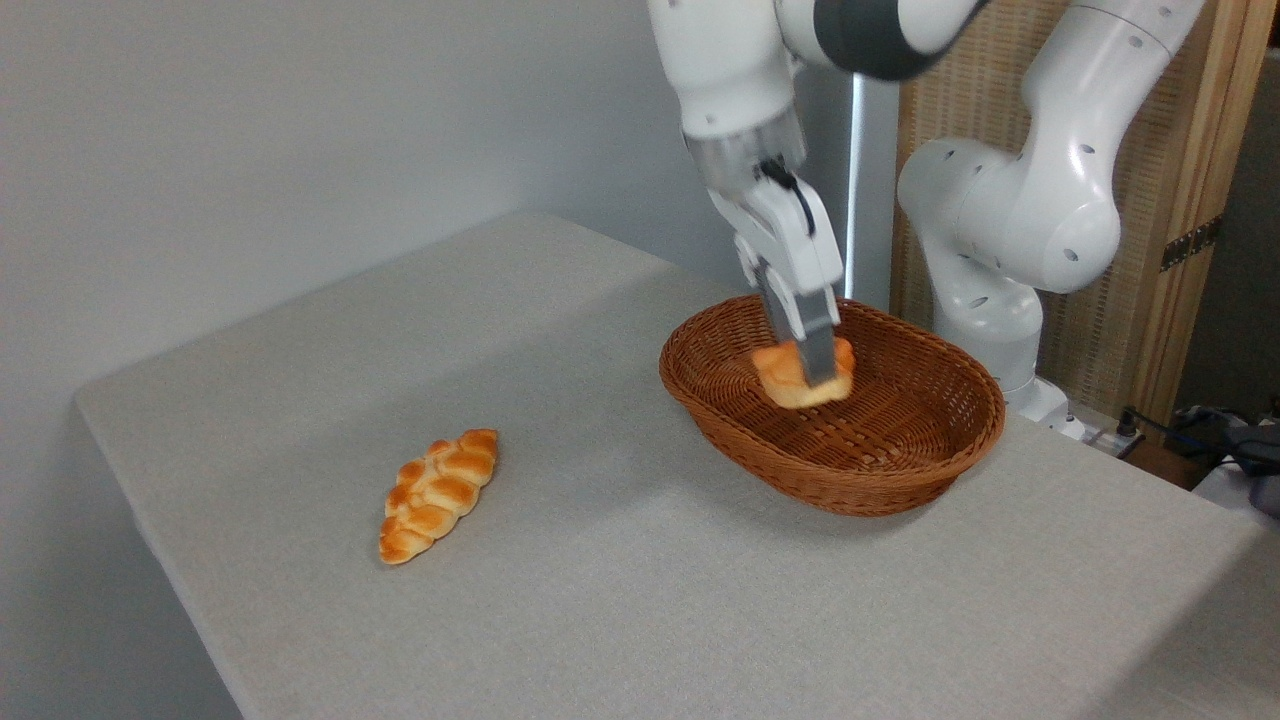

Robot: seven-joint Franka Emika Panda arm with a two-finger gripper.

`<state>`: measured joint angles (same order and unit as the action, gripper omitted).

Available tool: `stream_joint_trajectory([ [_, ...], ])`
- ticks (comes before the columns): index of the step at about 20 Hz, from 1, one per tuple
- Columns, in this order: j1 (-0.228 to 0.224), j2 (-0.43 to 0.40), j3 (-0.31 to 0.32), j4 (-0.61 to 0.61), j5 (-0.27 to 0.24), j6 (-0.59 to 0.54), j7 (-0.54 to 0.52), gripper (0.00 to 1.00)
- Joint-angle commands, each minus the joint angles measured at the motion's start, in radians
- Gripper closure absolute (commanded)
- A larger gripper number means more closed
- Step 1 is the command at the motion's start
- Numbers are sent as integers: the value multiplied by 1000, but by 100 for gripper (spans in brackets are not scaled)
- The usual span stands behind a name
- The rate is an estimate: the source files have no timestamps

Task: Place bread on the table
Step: 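Lift the bun out of the basket and carry it beside the braided loaf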

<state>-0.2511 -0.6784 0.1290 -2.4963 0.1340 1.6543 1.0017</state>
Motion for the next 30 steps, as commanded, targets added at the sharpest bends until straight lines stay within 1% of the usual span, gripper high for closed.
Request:
stream_joint_trajectory([
  [1, -26, 147, 35, 227, -62, -37, 11, 55],
  [2, -34, 189, 38, 275, -62, -34, 11, 55],
  [3, -36, 239, 37, 324, -63, -30, 9, 52],
  [4, -36, 287, 37, 370, -68, -25, 6, 52],
  [7, -34, 391, 43, 486, -103, 16, -1, 52],
  [9, -31, 445, 43, 508, -105, 88, -11, 52],
  [11, -30, 505, 41, 508, -99, 194, -26, 51],
  [12, -30, 534, 41, 508, -94, 252, -26, 49],
  [13, -30, 560, 41, 507, -93, 304, -26, 43],
  [15, -28, 608, 40, 505, -86, 384, -23, 41],
  [16, -28, 631, 38, 505, -76, 416, -18, 38],
  [17, -28, 649, 37, 501, -53, 444, -15, 32],
  [18, -28, 671, 34, 499, -19, 465, -14, 28],
  [19, -28, 683, 31, 498, 5, 475, -17, 25],
  [20, -28, 694, 29, 498, 13, 476, -15, 21],
  [21, -30, 697, 29, 496, 24, 476, -12, 21],
  [23, -30, 701, 27, 479, 62, 476, -12, 9],
  [25, -33, 704, 24, 465, 88, 478, -12, 4],
  [26, -31, 704, 18, 464, 91, 478, -12, 0],
  [30, -33, 711, 18, 465, 90, 478, -15, 0],
])
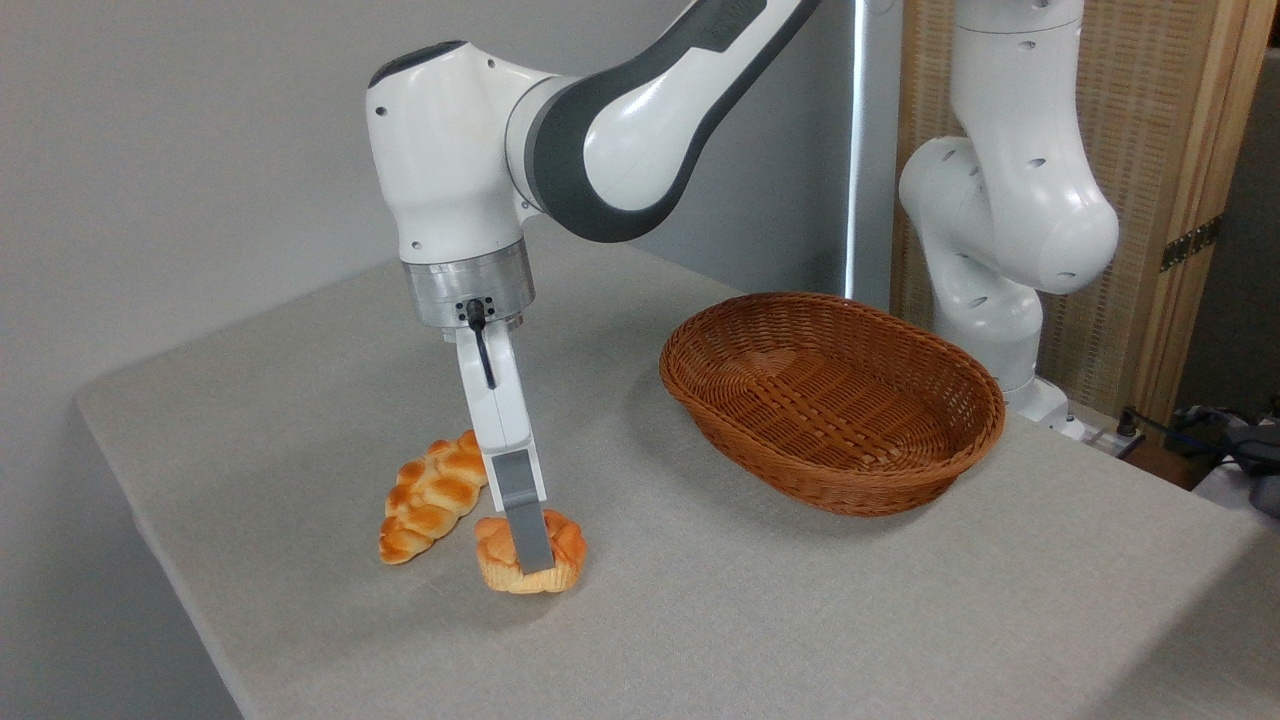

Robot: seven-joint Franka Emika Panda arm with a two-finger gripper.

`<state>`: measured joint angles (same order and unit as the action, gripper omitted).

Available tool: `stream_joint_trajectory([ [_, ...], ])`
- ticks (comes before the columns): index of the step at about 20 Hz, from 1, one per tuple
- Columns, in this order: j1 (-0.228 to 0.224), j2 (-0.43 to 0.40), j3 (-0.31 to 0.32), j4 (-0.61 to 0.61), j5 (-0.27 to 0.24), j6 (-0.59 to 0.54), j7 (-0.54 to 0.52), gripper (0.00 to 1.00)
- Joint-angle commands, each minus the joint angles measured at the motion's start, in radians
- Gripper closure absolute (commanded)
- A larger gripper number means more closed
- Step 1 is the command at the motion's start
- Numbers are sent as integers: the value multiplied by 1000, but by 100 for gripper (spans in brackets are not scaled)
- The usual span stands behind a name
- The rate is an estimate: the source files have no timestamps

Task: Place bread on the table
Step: 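Lower the bun onto the table and open the gripper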

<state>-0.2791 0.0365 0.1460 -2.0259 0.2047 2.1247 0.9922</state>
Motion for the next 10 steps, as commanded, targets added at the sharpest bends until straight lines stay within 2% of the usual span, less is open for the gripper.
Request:
stream_joint_trajectory([
  [1, -5, -6, 0, -5, 19, 8, -6, 0],
  [7, -5, -7, -3, -5, 18, 6, -9, 0],
  [9, -5, -18, -5, 1, -1, 6, -29, 0],
  [10, -3, -32, -6, 6, -28, 6, -61, 0],
])
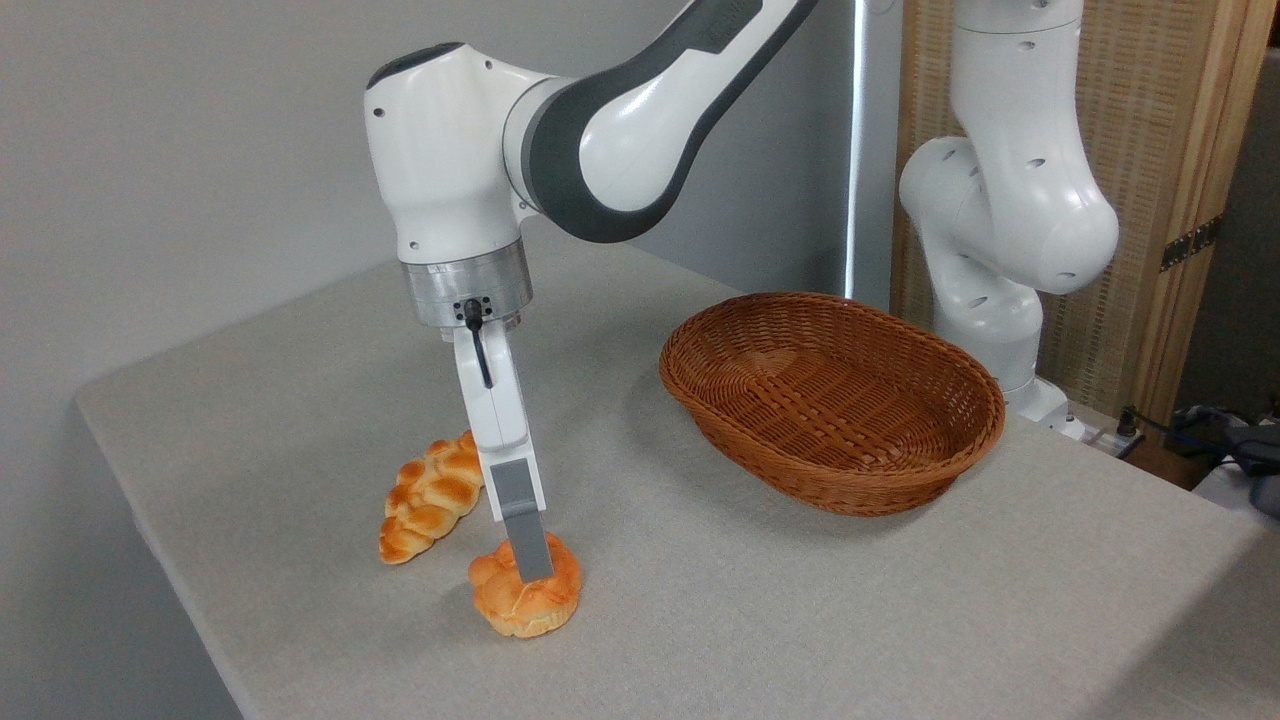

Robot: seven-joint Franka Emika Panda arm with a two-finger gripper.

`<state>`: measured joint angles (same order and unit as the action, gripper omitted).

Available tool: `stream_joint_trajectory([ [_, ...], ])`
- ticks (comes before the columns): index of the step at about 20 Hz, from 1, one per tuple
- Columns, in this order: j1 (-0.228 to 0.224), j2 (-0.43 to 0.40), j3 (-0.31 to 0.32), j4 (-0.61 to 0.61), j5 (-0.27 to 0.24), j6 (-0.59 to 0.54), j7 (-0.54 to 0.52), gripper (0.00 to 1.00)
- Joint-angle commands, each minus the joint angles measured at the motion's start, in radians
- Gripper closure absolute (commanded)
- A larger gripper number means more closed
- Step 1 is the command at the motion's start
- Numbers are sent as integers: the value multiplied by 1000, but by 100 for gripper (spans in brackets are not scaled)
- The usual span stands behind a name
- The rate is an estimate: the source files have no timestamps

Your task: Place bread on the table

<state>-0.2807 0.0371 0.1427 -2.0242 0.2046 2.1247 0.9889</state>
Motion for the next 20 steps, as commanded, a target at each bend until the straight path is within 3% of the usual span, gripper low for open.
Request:
stream_joint_trajectory([
  [1, -2, -52, -3, 8, -65, 6, -112, 0],
  [2, 0, -71, -3, 24, -94, 0, -172, 0],
  [5, 0, -114, -5, 61, -103, -17, -315, 0],
  [8, 5, -117, -9, 146, -106, -164, -412, 0],
  [14, 21, -103, -8, 340, -163, -512, -414, 0],
  [16, 57, -98, -21, 387, -204, -545, -414, 0],
  [18, 119, -91, -57, 418, -252, -548, -411, 0],
  [20, 140, -91, -81, 430, -254, -548, -403, 0],
])
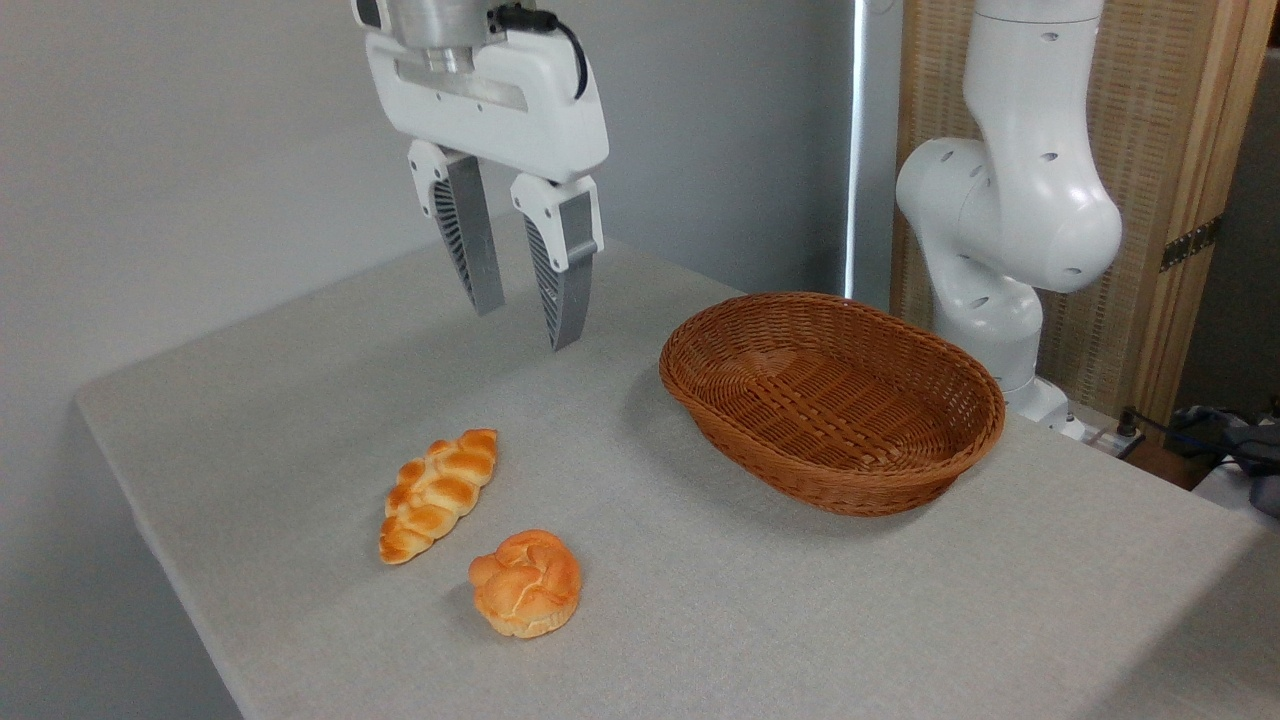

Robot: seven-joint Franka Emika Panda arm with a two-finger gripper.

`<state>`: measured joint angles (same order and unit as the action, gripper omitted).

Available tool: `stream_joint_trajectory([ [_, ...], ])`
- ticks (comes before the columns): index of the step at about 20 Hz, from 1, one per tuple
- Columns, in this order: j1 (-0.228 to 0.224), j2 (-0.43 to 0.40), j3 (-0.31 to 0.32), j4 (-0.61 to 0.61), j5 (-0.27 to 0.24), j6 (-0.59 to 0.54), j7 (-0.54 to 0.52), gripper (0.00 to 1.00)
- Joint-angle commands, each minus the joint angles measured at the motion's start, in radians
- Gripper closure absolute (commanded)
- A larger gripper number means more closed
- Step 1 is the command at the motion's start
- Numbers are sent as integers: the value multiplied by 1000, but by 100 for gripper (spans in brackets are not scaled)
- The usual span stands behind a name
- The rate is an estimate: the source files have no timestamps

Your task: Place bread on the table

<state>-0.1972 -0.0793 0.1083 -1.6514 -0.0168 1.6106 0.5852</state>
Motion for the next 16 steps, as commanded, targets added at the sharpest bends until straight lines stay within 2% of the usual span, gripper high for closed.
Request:
stream_joint_trajectory([
  [1, 56, 26, -50, 58, -34, -34, 1, 0],
  [5, 59, 53, -111, 58, -32, -34, 1, 0],
  [16, 59, 61, -98, 55, -29, -60, 10, 0],
])
